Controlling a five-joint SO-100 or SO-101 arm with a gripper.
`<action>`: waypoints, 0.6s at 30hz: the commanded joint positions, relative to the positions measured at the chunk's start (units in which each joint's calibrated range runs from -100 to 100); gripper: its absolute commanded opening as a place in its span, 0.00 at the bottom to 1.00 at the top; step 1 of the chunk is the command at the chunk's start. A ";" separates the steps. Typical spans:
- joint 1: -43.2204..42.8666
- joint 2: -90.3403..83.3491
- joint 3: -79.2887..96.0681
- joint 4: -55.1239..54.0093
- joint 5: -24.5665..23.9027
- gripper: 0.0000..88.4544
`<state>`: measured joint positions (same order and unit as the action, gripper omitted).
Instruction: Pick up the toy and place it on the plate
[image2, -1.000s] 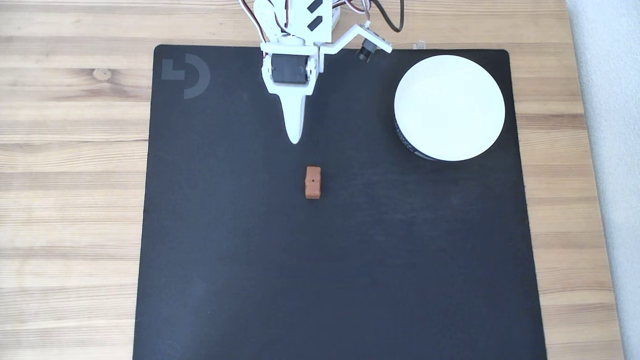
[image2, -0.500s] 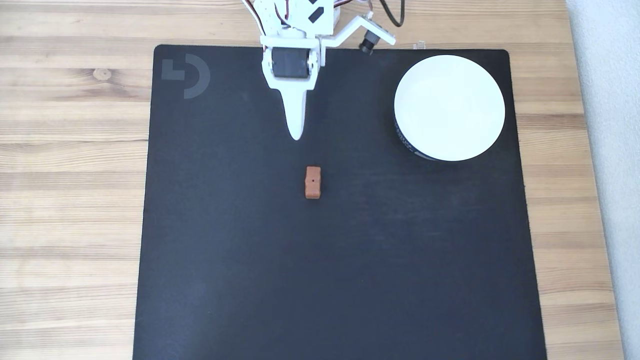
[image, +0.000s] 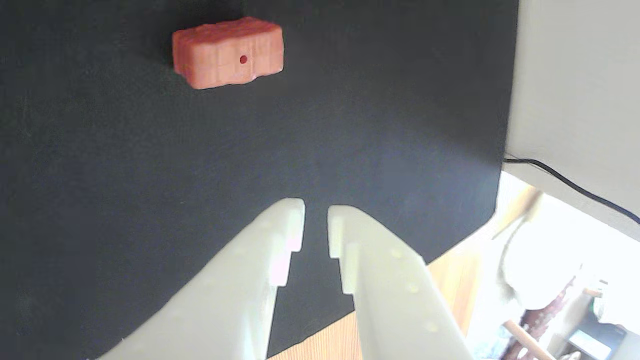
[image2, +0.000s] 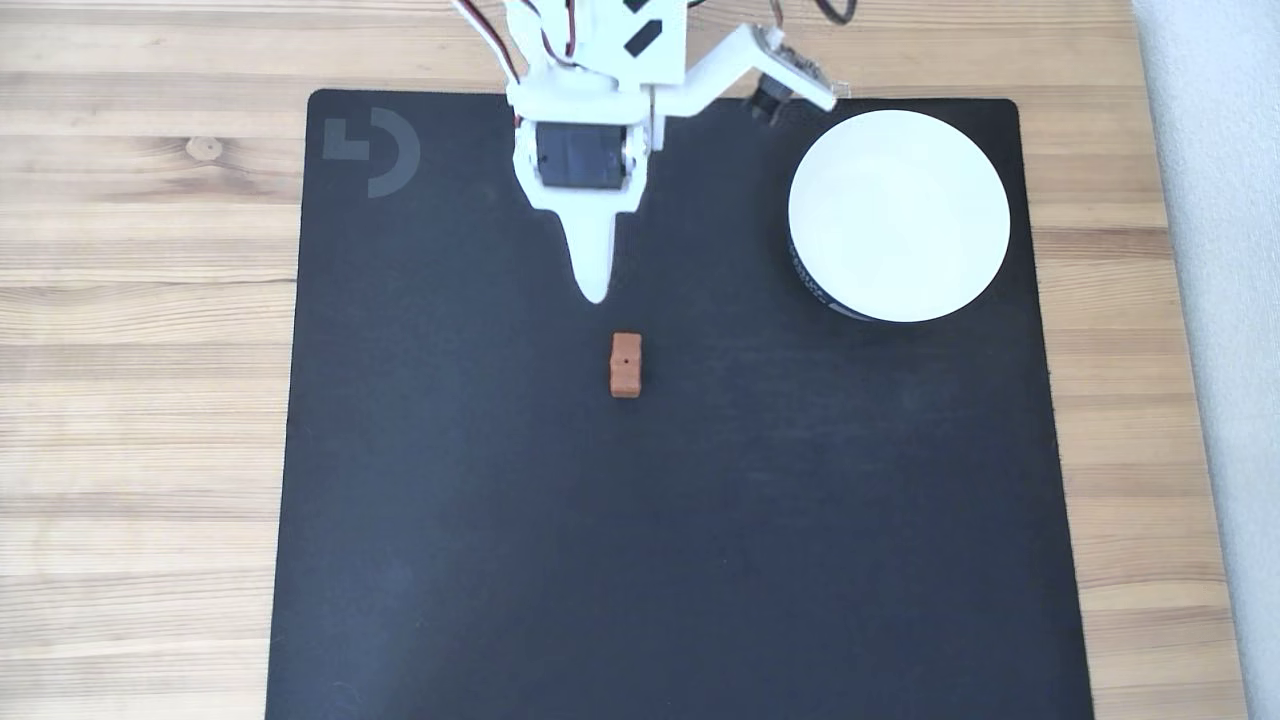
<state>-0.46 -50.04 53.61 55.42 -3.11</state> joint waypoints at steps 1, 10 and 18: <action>0.25 8.82 -11.48 1.90 0.04 0.03; 0.42 24.41 -29.32 10.54 0.19 0.03; 0.16 40.41 -37.80 10.54 0.19 0.03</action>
<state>-0.21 -15.65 20.93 65.72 -3.11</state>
